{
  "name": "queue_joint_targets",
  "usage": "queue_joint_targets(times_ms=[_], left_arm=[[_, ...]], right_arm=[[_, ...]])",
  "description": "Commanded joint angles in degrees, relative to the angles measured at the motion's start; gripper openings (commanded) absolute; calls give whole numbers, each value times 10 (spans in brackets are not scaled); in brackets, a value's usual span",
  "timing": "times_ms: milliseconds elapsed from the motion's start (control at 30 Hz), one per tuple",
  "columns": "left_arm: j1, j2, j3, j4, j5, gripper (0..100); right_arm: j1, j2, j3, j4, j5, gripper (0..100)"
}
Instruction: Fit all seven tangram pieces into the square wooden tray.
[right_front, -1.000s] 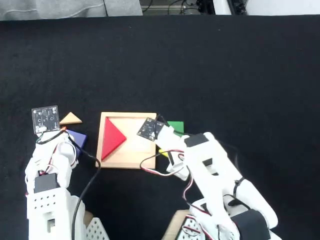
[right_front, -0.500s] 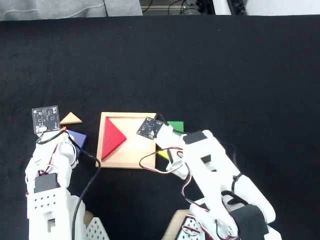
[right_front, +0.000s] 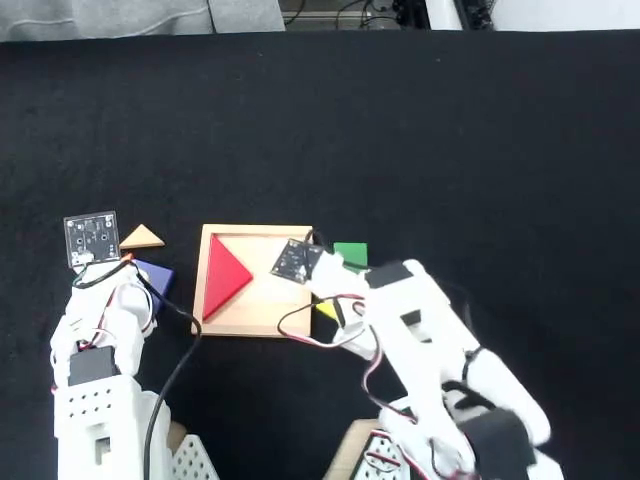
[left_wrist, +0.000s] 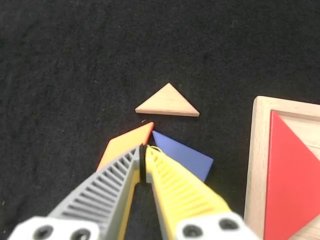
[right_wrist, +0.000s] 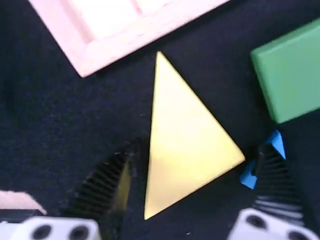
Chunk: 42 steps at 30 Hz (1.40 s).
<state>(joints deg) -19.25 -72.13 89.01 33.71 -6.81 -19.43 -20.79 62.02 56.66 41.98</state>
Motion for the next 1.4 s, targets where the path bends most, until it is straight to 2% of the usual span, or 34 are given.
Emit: queue_joint_targets(times_ms=[0, 267, 433, 633, 900, 1267, 1367], left_arm=[[4, -8, 0, -11, -4, 30], [4, -8, 0, -10, -4, 30], [4, -8, 0, -10, -4, 30], [4, -9, 0, -11, -4, 30], [4, -9, 0, -11, -4, 30], [4, -9, 0, -10, -4, 30], [4, -9, 0, -10, -4, 30]], right_arm=[[8, 53, -44, 6, -11, 353], [10, 37, -30, 7, -10, 353], [49, 3, -12, 4, -10, 354], [52, 7, -8, 6, -10, 354], [1, 8, -10, 4, -9, 353], [3, 8, -8, 4, 3, 352], [3, 8, -8, 4, 3, 313]])
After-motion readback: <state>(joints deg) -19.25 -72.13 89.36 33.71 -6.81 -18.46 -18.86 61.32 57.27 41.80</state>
